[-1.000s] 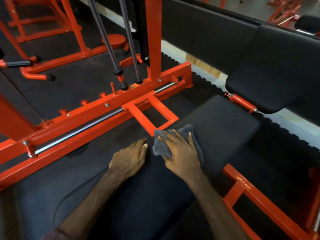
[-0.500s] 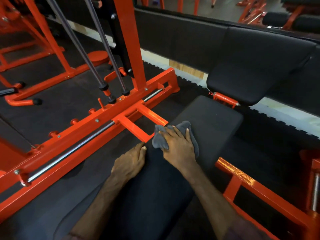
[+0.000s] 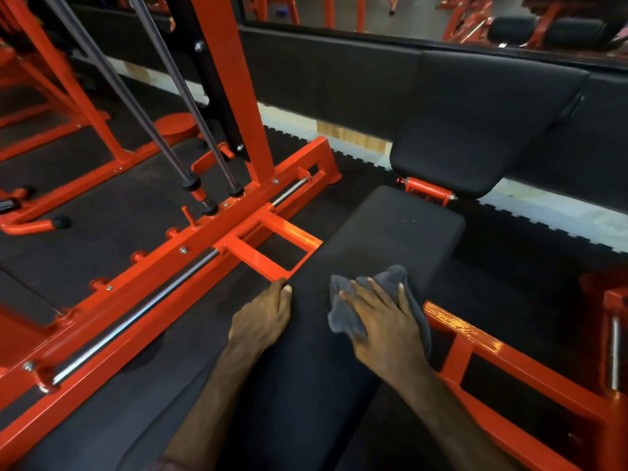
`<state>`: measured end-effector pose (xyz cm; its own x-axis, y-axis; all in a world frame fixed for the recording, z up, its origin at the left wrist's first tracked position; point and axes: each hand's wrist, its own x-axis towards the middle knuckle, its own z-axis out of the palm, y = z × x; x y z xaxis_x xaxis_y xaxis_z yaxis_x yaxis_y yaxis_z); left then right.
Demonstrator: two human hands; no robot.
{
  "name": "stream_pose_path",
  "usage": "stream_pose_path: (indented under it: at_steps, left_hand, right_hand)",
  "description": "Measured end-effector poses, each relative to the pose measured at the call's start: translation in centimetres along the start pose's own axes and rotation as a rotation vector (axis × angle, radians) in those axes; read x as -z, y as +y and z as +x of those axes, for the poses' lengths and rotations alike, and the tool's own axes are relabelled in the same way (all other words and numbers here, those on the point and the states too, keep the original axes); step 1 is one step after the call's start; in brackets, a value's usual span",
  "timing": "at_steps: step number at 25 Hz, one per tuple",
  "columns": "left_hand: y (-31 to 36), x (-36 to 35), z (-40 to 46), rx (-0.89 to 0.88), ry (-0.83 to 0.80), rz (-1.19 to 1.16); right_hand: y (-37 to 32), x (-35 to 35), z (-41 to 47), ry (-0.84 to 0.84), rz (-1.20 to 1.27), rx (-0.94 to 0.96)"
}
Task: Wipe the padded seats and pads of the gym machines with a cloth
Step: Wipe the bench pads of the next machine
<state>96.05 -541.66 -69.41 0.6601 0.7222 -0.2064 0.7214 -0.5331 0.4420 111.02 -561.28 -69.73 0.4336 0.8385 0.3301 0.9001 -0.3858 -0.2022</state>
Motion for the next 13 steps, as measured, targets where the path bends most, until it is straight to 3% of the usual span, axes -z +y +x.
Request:
stream_pose_path:
  at_steps: [3, 8, 13]
  left_hand:
    - [0.8, 0.0, 1.0, 0.001, -0.012, -0.001]
    - [1.2, -0.2, 1.6, -0.011, -0.014, -0.005]
    - [2.3, -0.2, 2.9, -0.022, -0.010, -0.016]
  right_hand:
    - [-0.6, -0.5, 1.6, 0.004, 0.046, 0.128]
    - [2.8, 0.1, 1.2, -0.073, -0.018, -0.153]
    - [1.6, -0.4, 1.0, -0.033, 0.046, 0.049]
